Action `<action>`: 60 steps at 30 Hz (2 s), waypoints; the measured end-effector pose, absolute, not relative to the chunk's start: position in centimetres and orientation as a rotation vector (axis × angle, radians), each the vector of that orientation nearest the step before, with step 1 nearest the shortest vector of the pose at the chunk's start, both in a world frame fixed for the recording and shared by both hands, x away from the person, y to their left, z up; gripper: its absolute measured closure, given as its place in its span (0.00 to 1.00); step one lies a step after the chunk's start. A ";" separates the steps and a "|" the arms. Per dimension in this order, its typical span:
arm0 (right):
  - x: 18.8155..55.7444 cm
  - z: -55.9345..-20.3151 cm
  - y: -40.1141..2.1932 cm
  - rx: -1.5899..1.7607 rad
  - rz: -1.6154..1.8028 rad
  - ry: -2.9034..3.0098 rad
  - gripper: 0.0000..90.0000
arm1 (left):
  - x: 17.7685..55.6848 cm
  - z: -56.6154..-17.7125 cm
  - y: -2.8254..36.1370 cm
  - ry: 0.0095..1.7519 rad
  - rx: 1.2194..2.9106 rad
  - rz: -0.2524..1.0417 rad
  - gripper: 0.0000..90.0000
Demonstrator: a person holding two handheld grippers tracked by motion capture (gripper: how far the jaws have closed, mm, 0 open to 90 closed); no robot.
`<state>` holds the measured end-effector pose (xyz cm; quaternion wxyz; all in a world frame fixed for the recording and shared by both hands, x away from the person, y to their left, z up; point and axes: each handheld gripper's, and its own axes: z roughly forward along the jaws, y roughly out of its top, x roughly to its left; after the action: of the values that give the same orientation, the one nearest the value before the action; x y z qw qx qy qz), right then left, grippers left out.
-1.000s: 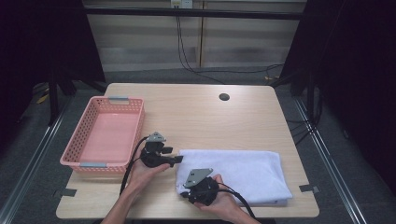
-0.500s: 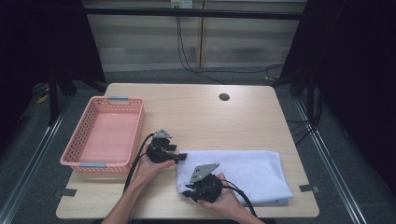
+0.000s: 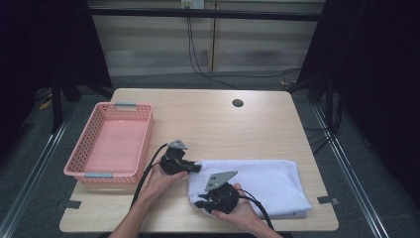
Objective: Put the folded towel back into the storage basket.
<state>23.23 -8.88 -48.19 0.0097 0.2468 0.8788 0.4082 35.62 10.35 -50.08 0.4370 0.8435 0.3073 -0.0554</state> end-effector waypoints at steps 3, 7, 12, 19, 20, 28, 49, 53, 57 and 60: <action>23.4 -47.9 -9.0 0.778 1.300 2.730 0.87 | 35.7 -49.8 10.4 0.783 2.064 -0.150 0.87; 23.7 -47.6 -9.1 0.804 1.331 2.725 0.87 | 36.0 -49.3 10.6 0.793 2.024 -0.175 0.88; 23.7 -46.9 -9.5 0.825 1.381 2.701 0.87 | 35.9 -48.7 11.0 0.810 1.987 -0.181 0.88; 23.4 -45.7 -9.9 0.823 1.426 2.669 0.87 | 35.8 -47.3 11.1 0.803 1.965 -0.178 0.88; 23.3 -45.4 -9.9 0.827 1.431 2.664 0.87 | 35.8 -47.0 11.2 0.795 1.959 -0.173 0.88; 23.4 -43.1 -9.9 0.827 1.486 2.622 0.87 | 35.8 -44.7 11.9 0.816 1.932 -0.148 0.88; 24.0 -38.7 -5.5 0.707 1.715 2.501 0.87 | 34.8 -38.4 17.1 0.835 1.882 -0.006 0.88; 23.7 -38.6 -5.0 0.714 1.715 2.472 0.87 | 35.0 -38.5 16.6 0.840 1.919 0.012 0.87; 23.5 -40.3 -6.0 0.763 1.695 2.459 0.87 | 35.5 -39.9 14.9 0.830 1.928 -0.021 0.87; 23.2 -40.2 -8.2 0.791 1.658 2.425 0.87 | 36.0 -40.4 12.6 0.822 1.926 -0.039 0.87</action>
<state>23.20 -8.22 -40.24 0.0496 0.2596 0.7961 0.5444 35.96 12.62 -40.39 0.4999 0.7965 0.3399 -0.0163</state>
